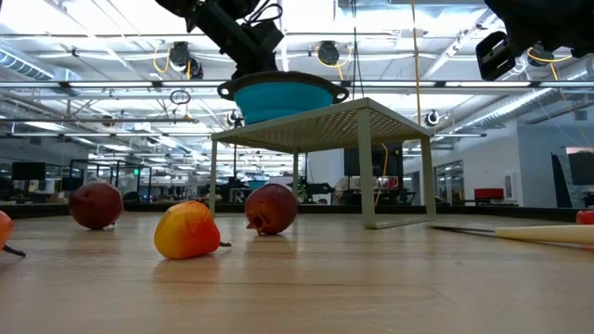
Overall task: Pick & Place Fruit
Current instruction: Put the pear into the blue strainer bowl on the shelf
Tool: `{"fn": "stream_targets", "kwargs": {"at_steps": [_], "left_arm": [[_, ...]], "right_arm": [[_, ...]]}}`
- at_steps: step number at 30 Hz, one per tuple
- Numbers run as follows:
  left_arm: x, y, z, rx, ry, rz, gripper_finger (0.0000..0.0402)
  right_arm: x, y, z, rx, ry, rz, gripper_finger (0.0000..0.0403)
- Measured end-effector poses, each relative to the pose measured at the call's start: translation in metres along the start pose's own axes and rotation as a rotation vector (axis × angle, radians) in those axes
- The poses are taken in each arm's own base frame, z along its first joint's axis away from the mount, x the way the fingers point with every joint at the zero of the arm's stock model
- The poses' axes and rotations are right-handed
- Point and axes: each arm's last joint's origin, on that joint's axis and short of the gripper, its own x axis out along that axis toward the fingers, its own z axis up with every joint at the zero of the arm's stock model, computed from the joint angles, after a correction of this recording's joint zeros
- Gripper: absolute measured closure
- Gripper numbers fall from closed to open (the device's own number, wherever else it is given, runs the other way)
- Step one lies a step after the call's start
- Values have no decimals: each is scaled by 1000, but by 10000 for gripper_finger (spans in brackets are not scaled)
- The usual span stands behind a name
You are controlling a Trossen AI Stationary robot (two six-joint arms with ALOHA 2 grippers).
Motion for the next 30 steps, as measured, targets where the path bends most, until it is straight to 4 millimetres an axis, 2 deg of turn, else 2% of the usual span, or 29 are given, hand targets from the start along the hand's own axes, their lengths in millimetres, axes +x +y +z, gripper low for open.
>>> {"fn": "stream_targets", "kwargs": {"at_steps": [7, 19, 30], "left_arm": [[4, -4, -9, 12, 31, 21, 401], [4, -11, -8, 56, 30, 42, 401], [24, -27, -12, 104, 23, 44, 401]], "right_arm": [[0, 0, 0, 0, 0, 0, 403], [0, 0, 0, 0, 0, 0, 403], [0, 0, 0, 6, 0, -1, 403]]}}
